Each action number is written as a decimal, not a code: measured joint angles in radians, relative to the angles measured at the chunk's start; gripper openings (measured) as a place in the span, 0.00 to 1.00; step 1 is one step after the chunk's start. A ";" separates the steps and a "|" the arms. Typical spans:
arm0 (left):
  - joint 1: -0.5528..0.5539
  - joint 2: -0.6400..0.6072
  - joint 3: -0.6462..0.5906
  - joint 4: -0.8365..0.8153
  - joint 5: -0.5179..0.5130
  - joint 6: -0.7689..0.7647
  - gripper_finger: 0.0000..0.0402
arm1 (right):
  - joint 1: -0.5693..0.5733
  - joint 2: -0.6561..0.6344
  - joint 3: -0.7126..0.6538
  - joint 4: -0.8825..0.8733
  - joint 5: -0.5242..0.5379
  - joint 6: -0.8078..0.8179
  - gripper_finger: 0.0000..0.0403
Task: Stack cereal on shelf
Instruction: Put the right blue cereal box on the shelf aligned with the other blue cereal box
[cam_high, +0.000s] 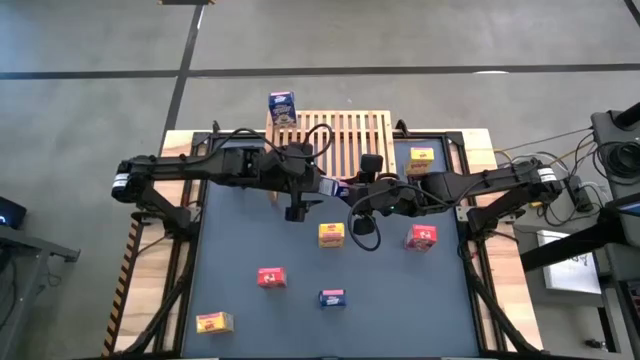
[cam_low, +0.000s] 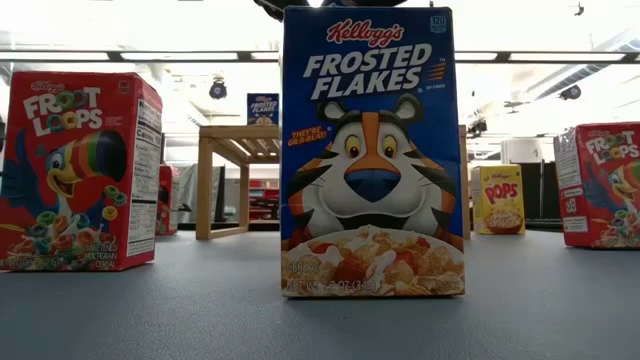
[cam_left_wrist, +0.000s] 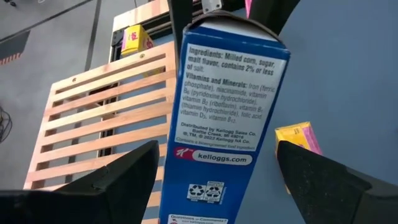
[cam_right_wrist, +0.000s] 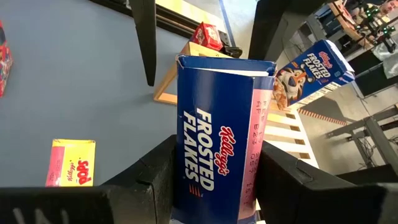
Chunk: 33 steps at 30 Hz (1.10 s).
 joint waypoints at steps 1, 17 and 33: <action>0.002 0.000 0.000 0.002 -0.001 0.000 0.77 | 0.000 0.000 0.000 0.000 0.000 0.001 0.41; 0.005 0.007 0.000 0.037 -0.005 0.026 0.61 | 0.000 0.000 0.000 0.001 0.000 0.011 0.41; 0.006 0.007 0.000 0.036 -0.005 0.023 0.37 | 0.000 -0.001 0.000 0.008 0.002 0.011 0.41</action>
